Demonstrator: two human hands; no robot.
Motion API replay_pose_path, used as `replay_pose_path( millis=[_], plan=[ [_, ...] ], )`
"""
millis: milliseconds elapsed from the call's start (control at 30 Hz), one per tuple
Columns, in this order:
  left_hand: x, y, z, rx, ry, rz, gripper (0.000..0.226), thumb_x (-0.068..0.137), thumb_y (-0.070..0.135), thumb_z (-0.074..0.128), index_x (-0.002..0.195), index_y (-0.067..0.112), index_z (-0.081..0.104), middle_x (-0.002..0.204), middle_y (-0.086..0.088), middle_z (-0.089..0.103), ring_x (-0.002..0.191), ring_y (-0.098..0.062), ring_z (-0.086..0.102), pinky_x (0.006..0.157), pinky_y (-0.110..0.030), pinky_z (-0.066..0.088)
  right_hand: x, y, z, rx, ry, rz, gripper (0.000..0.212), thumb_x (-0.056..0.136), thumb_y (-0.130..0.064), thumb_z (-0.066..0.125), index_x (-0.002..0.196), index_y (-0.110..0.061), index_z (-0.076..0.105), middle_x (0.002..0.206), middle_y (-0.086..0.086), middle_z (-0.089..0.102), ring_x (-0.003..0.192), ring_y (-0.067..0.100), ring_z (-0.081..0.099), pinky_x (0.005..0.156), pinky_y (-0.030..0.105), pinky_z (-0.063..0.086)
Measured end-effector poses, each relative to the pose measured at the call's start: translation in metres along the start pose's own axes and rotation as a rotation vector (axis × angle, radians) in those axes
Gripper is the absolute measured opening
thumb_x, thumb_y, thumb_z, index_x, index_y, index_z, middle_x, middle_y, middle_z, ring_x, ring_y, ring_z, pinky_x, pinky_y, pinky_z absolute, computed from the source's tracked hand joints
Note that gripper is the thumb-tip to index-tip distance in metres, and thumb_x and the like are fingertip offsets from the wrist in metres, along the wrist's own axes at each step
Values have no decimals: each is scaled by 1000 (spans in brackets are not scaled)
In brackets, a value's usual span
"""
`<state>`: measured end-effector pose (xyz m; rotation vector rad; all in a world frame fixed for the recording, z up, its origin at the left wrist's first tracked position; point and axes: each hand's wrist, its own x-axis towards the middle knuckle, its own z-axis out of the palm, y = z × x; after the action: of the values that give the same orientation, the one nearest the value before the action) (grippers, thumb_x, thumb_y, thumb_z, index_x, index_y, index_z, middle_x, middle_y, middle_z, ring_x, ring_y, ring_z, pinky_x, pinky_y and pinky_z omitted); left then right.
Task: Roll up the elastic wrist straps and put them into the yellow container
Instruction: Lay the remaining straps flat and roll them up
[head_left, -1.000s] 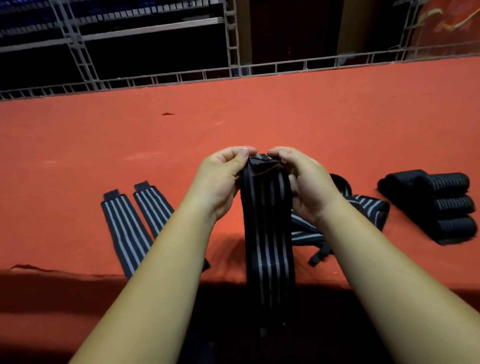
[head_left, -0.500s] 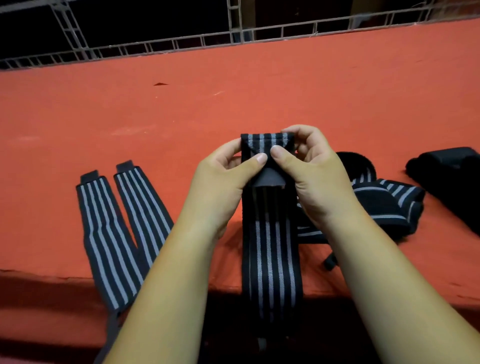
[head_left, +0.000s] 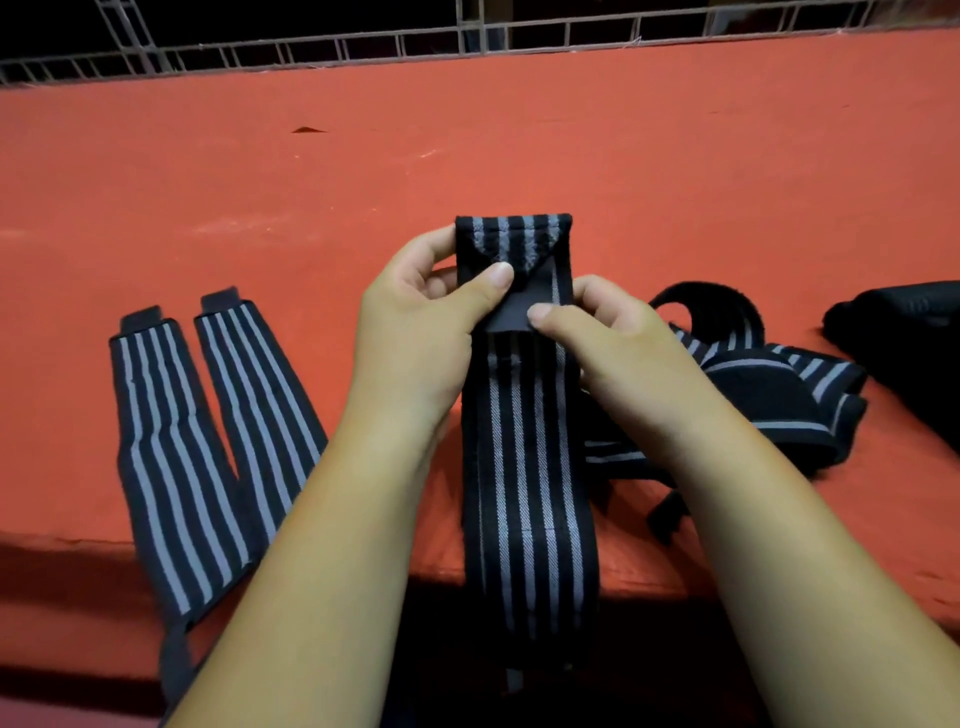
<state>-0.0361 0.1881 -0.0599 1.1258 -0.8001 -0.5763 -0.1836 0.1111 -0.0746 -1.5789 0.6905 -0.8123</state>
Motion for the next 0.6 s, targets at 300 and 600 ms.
replay_pose_path(
  millis=[300,600],
  plan=[
    [1,-13,-17,142,-171,-210,19,97,5,77,116,5,77,107,-14,82,103,-31,80,100,-51,63,1,17,2,-88,76,-33,13,108,-29,68,117,-27,76,109,-5,83,102,18,80,99,56,61],
    [6,-34,-20,294,-50,-56,14,91,4,82,101,13,81,97,-8,83,91,-22,79,88,-46,64,7,23,5,-252,80,153,48,103,-69,53,111,-28,76,96,-9,83,89,15,79,89,48,63]
  ],
)
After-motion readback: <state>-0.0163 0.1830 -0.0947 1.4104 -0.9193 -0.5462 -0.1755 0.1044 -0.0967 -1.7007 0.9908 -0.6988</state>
